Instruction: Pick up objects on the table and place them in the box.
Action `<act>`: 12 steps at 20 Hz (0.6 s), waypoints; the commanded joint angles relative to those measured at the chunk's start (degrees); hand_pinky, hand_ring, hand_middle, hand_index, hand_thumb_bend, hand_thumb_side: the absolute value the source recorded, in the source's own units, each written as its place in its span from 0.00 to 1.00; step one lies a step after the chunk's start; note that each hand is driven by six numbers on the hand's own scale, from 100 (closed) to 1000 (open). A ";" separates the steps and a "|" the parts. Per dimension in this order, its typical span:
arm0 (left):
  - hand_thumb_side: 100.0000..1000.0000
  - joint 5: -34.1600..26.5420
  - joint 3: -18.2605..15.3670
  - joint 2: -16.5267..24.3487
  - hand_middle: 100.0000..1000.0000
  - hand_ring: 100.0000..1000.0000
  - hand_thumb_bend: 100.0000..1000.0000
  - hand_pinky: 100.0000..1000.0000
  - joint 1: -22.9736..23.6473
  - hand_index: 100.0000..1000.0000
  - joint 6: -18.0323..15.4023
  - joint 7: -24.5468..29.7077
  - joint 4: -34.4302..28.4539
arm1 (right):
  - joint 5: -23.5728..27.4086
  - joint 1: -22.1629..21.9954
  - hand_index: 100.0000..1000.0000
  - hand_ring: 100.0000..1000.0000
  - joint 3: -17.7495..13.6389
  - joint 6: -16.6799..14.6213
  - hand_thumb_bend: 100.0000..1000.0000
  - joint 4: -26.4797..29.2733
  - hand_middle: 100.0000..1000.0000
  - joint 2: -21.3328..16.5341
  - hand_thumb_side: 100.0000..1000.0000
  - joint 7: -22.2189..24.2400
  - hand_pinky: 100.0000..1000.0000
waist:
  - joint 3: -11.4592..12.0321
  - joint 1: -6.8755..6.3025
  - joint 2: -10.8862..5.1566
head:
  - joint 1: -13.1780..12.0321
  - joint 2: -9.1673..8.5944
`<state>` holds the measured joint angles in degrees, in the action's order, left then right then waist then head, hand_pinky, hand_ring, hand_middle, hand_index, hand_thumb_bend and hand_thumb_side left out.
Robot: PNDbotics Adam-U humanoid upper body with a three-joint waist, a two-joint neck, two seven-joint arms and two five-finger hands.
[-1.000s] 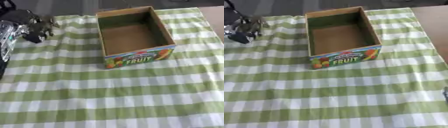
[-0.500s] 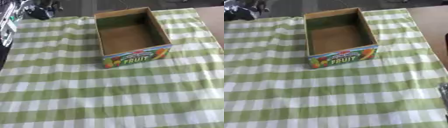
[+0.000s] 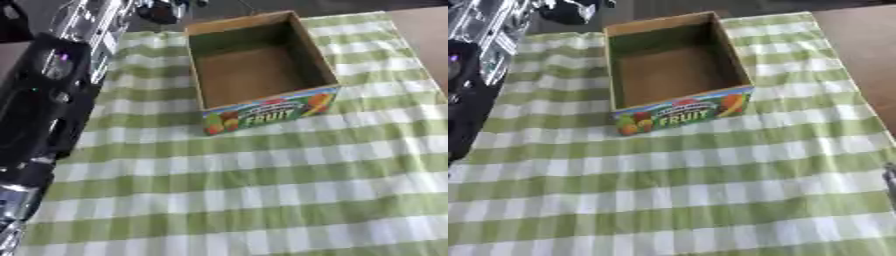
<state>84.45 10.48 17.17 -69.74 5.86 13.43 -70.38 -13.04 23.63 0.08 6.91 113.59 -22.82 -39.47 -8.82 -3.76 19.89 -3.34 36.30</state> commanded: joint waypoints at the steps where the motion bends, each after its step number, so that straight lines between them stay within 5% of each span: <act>1: 0.19 3.06 0.08 -2.22 0.42 0.42 0.00 0.39 -0.73 0.49 -0.03 -1.39 -2.25 | 0.05 1.13 0.77 0.58 -0.04 -0.44 0.00 1.00 0.63 -0.02 0.60 0.23 0.79 | -0.55 0.36 -1.67 | -0.79 0.99; 12: 0.19 17.49 -0.74 -11.01 0.40 0.42 0.00 0.43 1.10 0.48 0.18 -5.84 5.03 | 1.14 2.67 0.77 0.58 0.78 -1.12 0.00 1.00 0.63 2.10 0.60 1.28 0.79 | -3.57 0.91 -1.06 | -5.59 -2.07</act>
<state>100.57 10.40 6.35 -67.50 5.89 8.30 -65.41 -12.26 25.61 0.82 5.94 113.59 -20.28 -38.42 -12.32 -3.39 19.99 -8.53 35.07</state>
